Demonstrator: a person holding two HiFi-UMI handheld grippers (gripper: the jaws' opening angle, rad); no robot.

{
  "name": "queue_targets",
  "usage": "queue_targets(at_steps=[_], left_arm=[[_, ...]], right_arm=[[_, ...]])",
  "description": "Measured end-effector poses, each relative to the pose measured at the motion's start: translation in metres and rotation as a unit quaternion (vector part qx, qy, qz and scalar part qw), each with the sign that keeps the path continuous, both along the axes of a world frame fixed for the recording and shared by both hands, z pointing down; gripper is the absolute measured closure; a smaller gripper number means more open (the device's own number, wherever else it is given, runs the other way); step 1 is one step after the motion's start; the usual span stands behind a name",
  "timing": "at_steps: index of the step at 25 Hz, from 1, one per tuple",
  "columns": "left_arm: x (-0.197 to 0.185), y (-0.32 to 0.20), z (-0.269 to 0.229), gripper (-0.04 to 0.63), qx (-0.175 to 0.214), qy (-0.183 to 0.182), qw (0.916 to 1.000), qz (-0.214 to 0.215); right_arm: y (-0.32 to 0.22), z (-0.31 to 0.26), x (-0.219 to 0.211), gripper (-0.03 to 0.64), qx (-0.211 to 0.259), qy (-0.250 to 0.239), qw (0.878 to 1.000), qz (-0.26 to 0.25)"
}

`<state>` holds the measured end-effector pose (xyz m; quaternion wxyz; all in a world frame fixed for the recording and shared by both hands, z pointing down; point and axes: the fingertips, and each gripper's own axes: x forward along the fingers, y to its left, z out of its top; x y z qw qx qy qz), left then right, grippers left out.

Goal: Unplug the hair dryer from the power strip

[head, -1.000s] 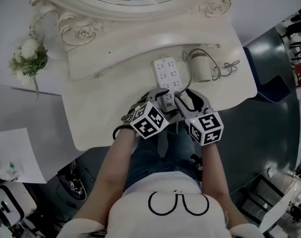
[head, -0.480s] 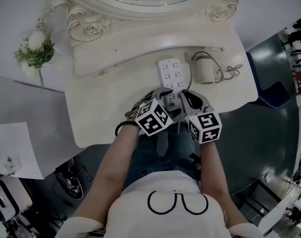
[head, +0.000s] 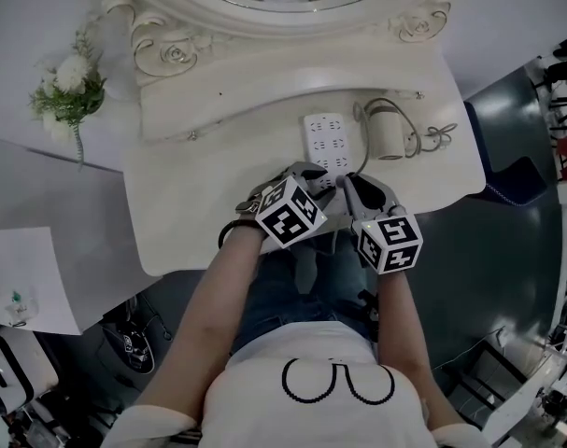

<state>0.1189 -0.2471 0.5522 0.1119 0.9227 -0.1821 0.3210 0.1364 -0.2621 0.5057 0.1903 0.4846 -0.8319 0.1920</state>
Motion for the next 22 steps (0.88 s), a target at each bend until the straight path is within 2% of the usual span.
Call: queue_targets(at_steps=[3, 4, 6, 7, 8, 15, 19, 22], left_arm=[[0.001, 0.005, -0.001, 0.457, -0.008, 0.007, 0.9998, 0.017], [0.003, 0.01, -0.002, 0.418, -0.016, 0.013, 0.9994, 0.028], [0.007, 0.022, -0.003, 0.287, -0.031, 0.019, 0.9981, 0.051], [0.009, 0.026, -0.002, 0.249, -0.029, 0.012, 0.9978, 0.059], [0.009, 0.028, 0.0, 0.238, -0.02, 0.0, 0.9977, 0.065], [0.009, 0.03, 0.009, 0.233, 0.022, -0.059, 0.9944, 0.086], [0.01, 0.028, 0.011, 0.232, 0.026, -0.065, 0.9943, 0.08], [0.011, 0.028, 0.011, 0.229, 0.027, -0.068, 0.9942, 0.078]], right_arm=[[-0.001, 0.001, -0.002, 0.594, -0.006, -0.003, 1.0, -0.004], [-0.002, 0.001, -0.002, 0.594, -0.008, -0.005, 1.0, -0.003], [-0.002, 0.002, -0.002, 0.593, -0.01, -0.011, 1.0, -0.002], [-0.002, 0.002, -0.002, 0.593, -0.013, -0.013, 1.0, -0.002], [-0.002, 0.002, -0.002, 0.592, -0.015, -0.013, 1.0, -0.004], [-0.006, -0.002, -0.011, 0.595, -0.022, 0.036, 0.999, -0.018], [-0.008, 0.0, 0.005, 0.594, -0.038, -0.035, 0.998, 0.027], [-0.003, -0.002, 0.004, 0.594, -0.028, -0.031, 0.998, 0.037]])
